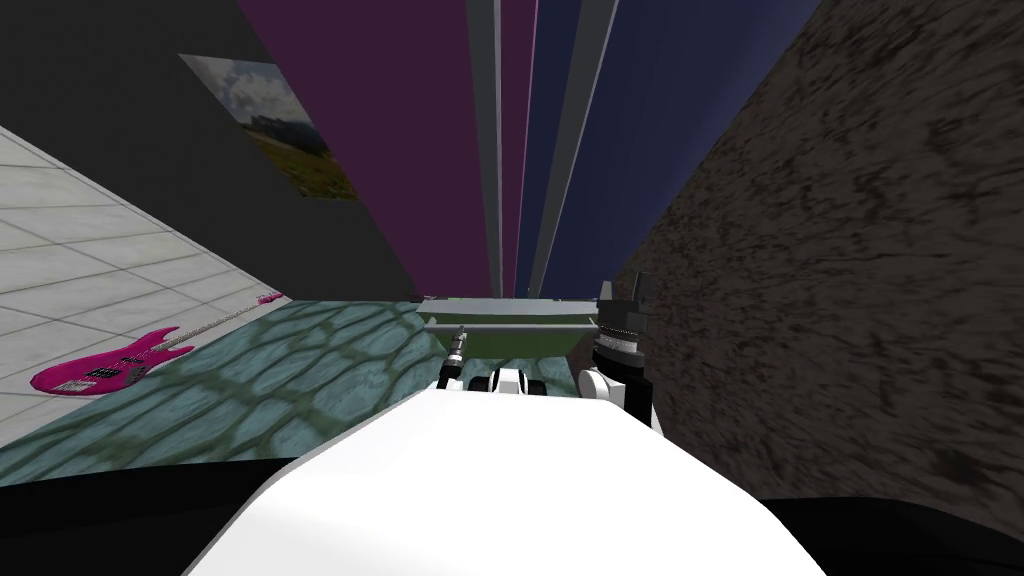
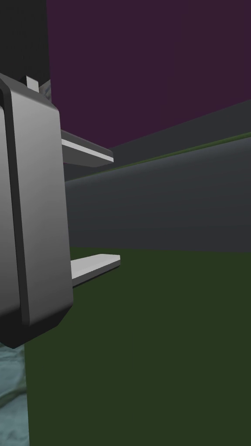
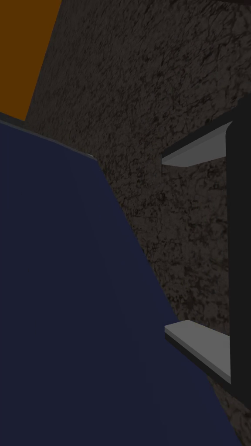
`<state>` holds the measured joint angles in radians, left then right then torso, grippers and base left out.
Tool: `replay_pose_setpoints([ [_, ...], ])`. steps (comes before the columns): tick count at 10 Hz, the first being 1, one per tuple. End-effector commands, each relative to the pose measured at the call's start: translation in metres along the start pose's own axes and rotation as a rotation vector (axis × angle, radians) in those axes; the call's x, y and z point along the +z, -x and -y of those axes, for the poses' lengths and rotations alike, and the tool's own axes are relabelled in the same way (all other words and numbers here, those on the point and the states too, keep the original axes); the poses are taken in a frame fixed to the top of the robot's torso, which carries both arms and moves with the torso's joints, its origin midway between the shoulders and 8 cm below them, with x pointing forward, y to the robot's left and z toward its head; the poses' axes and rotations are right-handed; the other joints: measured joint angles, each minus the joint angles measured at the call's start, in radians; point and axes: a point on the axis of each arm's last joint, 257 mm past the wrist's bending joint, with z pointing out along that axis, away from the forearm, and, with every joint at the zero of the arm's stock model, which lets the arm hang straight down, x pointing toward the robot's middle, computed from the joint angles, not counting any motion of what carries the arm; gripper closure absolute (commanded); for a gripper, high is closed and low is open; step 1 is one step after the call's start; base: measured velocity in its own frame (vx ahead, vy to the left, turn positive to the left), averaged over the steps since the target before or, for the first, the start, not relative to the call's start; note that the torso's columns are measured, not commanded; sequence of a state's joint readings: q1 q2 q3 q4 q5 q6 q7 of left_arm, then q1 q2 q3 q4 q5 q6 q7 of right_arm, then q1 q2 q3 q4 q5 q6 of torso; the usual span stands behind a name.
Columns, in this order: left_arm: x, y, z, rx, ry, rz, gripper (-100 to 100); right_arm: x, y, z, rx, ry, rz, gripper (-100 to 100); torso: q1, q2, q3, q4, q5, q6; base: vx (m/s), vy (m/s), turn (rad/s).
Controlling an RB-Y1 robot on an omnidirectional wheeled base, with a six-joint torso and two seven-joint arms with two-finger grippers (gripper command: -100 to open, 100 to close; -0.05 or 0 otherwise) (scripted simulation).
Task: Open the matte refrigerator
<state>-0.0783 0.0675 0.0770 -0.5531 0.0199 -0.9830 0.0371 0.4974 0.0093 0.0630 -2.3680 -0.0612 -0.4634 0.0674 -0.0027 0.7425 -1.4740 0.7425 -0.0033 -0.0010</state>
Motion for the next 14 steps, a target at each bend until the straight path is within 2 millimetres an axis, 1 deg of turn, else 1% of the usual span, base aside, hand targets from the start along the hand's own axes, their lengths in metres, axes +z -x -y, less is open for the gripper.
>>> replay_pose_setpoints([
  [1,0.005,0.001,0.007,0.001,-0.014,-0.002,100,0.000,0.000,0.000,0.000,0.000,0.000,0,0.000,-0.003,-0.002,0.000,0.000,0.001,-0.055,-0.009,-0.006],
  [2,0.000,0.000,-0.002,0.000,0.008,0.000,100,0.000,0.000,0.000,0.000,0.000,0.000,0,-0.001,-0.005,-0.003,0.001,-0.001,0.001,-0.012,-0.001,-0.001],
  [3,-0.007,0.012,-0.002,0.001,0.009,0.014,100,0.000,0.000,0.000,0.000,0.000,0.000,0,0.000,-0.005,-0.003,-0.001,0.000,0.001,-0.056,-0.018,-0.084],
  [6,-0.019,0.032,0.002,0.004,-0.001,0.038,100,0.000,0.000,0.000,0.000,0.000,0.000,0,-0.001,0.000,0.001,-0.003,0.002,0.001,-0.096,-0.048,-0.090],
  [7,-0.019,0.032,0.002,0.004,-0.001,0.038,100,0.000,0.000,0.000,0.000,0.000,0.000,0,0.000,-0.001,0.000,-0.002,0.001,0.001,-0.070,-0.027,-0.014],
  [11,-0.032,0.051,0.007,0.004,-0.011,0.058,100,0.000,0.000,0.000,0.000,0.000,0.000,0,-0.001,0.000,0.000,0.000,0.000,0.001,-0.056,-0.022,-0.058],
  [12,-0.032,0.047,0.001,0.004,0.005,0.056,100,0.000,0.000,0.000,0.000,0.000,0.000,0,-0.001,0.000,0.000,0.000,0.000,0.001,-0.027,-0.011,-0.005],
  [14,-0.034,0.049,0.004,0.003,-0.001,0.053,100,0.000,0.000,0.000,0.000,0.000,0.000,0,0.000,0.001,0.000,-0.002,0.001,0.000,-0.127,-0.020,0.020],
])
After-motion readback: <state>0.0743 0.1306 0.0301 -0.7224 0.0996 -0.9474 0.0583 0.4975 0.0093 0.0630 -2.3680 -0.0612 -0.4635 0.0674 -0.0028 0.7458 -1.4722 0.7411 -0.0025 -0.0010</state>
